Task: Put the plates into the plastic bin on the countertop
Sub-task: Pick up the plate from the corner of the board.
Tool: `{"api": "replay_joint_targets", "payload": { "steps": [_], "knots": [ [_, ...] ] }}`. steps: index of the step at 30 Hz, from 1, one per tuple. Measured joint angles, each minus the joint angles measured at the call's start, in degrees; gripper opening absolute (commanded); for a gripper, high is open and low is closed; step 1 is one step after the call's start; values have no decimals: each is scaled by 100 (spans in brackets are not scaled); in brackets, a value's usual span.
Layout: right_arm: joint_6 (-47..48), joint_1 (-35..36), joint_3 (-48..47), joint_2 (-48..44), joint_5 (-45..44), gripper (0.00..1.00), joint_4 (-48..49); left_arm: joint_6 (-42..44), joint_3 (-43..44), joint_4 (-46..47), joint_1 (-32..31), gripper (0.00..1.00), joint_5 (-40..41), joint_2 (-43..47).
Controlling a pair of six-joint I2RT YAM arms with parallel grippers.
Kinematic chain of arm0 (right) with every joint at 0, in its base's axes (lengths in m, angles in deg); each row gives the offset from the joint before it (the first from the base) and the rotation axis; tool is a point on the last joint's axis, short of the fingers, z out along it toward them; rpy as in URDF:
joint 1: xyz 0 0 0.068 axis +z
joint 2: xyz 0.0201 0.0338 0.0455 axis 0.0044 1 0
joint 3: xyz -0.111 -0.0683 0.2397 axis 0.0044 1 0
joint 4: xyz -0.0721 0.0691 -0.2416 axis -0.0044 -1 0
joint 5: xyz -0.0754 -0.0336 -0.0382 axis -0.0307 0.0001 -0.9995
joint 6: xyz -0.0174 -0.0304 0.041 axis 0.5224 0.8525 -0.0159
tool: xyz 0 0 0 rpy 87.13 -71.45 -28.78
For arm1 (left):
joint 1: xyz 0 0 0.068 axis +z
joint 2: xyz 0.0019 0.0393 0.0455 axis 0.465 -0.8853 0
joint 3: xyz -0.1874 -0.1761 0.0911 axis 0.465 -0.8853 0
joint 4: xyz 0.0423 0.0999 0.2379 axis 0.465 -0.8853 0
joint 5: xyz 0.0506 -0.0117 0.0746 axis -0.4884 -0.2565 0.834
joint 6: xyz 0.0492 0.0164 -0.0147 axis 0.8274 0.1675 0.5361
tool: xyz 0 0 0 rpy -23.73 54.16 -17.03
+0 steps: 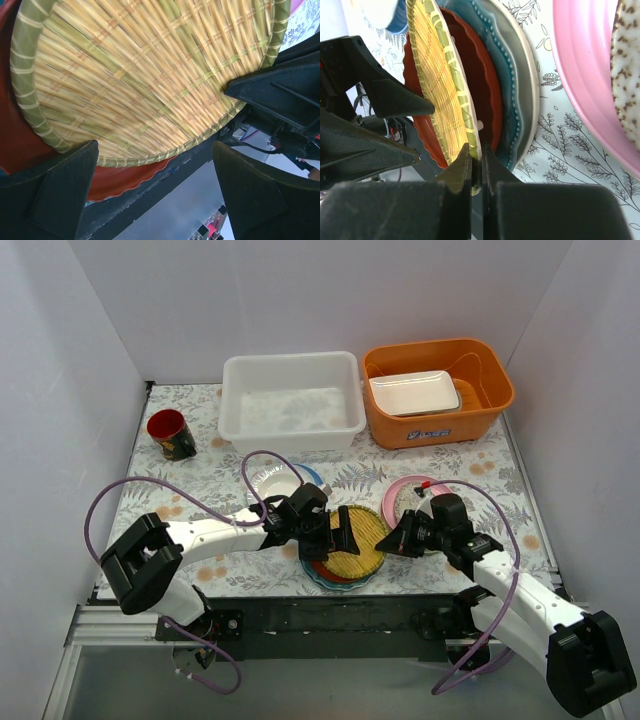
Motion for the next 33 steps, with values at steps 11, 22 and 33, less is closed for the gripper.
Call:
{"api": "replay_joint_targets", "payload": {
  "steps": [11,22,33],
  "knots": [
    [-52,26,-267,-210,-168,1,-398,-17,22,-501,-35,98,671,494],
    [-74,22,-382,-240,-208,1,-634,-186,11,-776,-35,98,1386,1869],
    [-114,22,-546,-317,-146,1,-656,-308,-79,-1008,-35,98,1725,2072]
  ]
}}
